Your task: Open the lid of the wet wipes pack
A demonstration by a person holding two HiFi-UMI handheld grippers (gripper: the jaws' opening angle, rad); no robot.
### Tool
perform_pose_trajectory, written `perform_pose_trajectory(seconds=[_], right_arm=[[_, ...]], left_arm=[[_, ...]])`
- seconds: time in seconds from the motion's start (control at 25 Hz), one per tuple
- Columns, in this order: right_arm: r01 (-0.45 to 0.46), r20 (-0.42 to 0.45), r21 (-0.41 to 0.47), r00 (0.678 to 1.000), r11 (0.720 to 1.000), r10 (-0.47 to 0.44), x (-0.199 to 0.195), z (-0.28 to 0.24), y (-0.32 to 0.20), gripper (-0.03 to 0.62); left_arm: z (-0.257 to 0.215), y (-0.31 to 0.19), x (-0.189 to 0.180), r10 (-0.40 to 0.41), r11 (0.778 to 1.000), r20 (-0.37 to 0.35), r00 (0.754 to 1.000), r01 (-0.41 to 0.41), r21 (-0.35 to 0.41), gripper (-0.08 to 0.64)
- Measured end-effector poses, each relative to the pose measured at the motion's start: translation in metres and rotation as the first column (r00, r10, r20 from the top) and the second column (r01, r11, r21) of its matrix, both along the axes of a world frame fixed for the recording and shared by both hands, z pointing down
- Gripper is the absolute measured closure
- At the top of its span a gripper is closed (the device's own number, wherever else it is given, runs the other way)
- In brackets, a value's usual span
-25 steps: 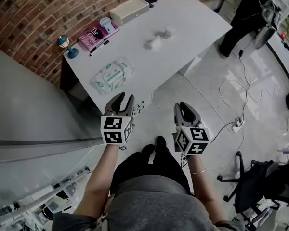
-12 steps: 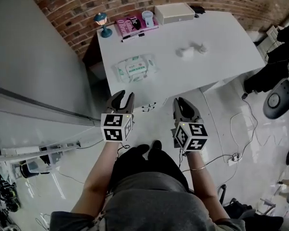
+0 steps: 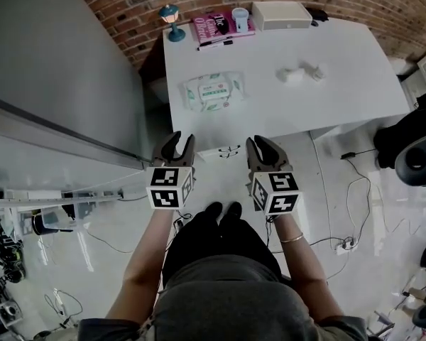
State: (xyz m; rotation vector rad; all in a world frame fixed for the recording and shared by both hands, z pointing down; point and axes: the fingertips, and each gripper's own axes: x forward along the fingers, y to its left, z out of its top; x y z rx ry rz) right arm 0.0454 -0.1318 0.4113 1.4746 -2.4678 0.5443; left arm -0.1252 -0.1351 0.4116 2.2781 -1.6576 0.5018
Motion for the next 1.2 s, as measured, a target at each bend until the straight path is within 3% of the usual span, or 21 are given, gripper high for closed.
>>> perform_pose_trajectory(seconds=[0.2,0.48,0.92,1.2], right_arm=[[0.061,-0.036,0.018,0.998,0.998,-0.06,-0.012,0.004,-0.008,0.522],[0.119,-0.096,0.036,0.989,0.992,-0.115,-0.035,0.008,-0.025,0.517],[0.099,-0.139,-0.012,0.985,0.995,-0.1,-0.073,0.031,-0.066,0.495],[0.086,-0.186,-0.045,0.978,0.995,-0.093,-0.094,0.054,-0.093,0.486]], left_arm=[[-0.001,-0.001,-0.006,-0.037,0.999,0.035,0.999,0.037,0.001,0.431],[0.008,-0.011,-0.006,-0.001,1.0,0.078,0.997,0.003,-0.022,0.431],[0.024,-0.064,-0.009,0.135,0.99,0.132,0.982,-0.127,-0.064,0.431],[0.033,-0.094,-0.01,0.233,0.969,0.161,0.959,-0.216,-0.115,0.428]])
